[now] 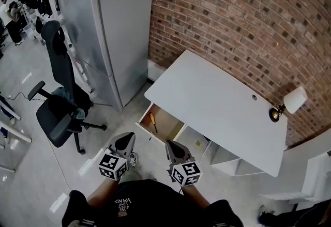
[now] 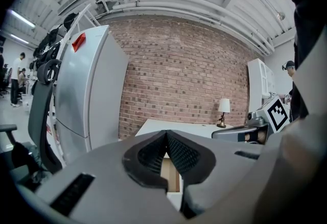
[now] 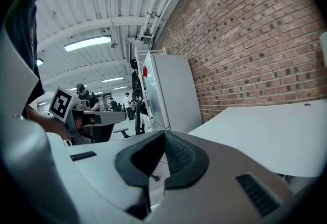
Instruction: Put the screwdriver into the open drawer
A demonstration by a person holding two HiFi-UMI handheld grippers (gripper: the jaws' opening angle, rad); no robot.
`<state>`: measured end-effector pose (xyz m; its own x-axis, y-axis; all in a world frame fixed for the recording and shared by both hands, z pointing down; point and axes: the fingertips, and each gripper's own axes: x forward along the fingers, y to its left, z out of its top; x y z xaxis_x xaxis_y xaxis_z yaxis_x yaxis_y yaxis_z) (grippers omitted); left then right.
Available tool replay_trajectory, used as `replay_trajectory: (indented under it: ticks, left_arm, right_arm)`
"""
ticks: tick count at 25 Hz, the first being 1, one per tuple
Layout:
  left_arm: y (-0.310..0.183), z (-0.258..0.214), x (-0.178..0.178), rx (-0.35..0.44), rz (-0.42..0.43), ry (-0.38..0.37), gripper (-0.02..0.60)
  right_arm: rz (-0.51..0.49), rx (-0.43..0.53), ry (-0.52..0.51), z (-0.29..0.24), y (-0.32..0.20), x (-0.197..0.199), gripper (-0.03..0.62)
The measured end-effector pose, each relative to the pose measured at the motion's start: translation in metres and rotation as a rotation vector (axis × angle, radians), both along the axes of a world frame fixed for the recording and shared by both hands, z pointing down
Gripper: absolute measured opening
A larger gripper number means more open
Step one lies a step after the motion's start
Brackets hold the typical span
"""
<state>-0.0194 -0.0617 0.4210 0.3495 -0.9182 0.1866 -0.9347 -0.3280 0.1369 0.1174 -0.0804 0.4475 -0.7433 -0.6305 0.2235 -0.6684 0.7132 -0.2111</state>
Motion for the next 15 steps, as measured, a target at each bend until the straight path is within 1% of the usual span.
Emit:
replay_trajectory:
  ticks: [8,15]
  left_arm:
    - [0.004,0.006,-0.005,-0.008,-0.008,0.021,0.008]
    - [0.004,0.010,-0.012,-0.012,-0.010,0.017,0.008]
  right_arm:
    - [0.000,-0.003,0.011,0.004,0.004,-0.004,-0.006]
    - [-0.006,0.006,0.019,0.004,0.002,-0.011,-0.006]
